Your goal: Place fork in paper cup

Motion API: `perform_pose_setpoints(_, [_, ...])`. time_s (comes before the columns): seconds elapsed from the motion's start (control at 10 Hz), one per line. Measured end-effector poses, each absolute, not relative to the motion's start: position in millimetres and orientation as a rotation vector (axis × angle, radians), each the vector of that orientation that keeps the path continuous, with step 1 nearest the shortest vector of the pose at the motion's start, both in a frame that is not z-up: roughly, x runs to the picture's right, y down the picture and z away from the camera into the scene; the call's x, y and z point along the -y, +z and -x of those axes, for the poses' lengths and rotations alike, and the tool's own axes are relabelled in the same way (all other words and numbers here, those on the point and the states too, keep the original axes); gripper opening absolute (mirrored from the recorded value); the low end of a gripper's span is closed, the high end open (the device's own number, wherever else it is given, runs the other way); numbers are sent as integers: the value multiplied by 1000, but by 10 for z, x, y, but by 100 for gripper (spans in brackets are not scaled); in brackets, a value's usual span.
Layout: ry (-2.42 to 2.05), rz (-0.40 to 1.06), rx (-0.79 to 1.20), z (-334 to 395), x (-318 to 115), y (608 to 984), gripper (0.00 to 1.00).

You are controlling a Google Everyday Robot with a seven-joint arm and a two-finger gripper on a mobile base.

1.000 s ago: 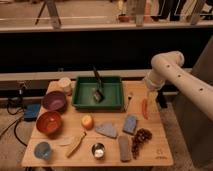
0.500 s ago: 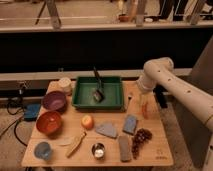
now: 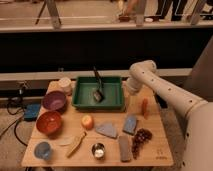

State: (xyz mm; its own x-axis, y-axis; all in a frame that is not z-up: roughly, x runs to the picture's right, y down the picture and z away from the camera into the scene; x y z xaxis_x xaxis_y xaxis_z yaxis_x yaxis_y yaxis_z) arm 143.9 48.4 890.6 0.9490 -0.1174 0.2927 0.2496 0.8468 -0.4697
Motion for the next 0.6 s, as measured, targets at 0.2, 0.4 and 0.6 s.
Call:
perform_pose_setpoints(0.2, [-165,538,266,-1500,-474,9022,80])
perform_pose_setpoints(0.4, [-139,542,265,-1616,-452,9041,80])
perform_pose_setpoints(0.6, [-139,546,267,-1638,-469,9066,80])
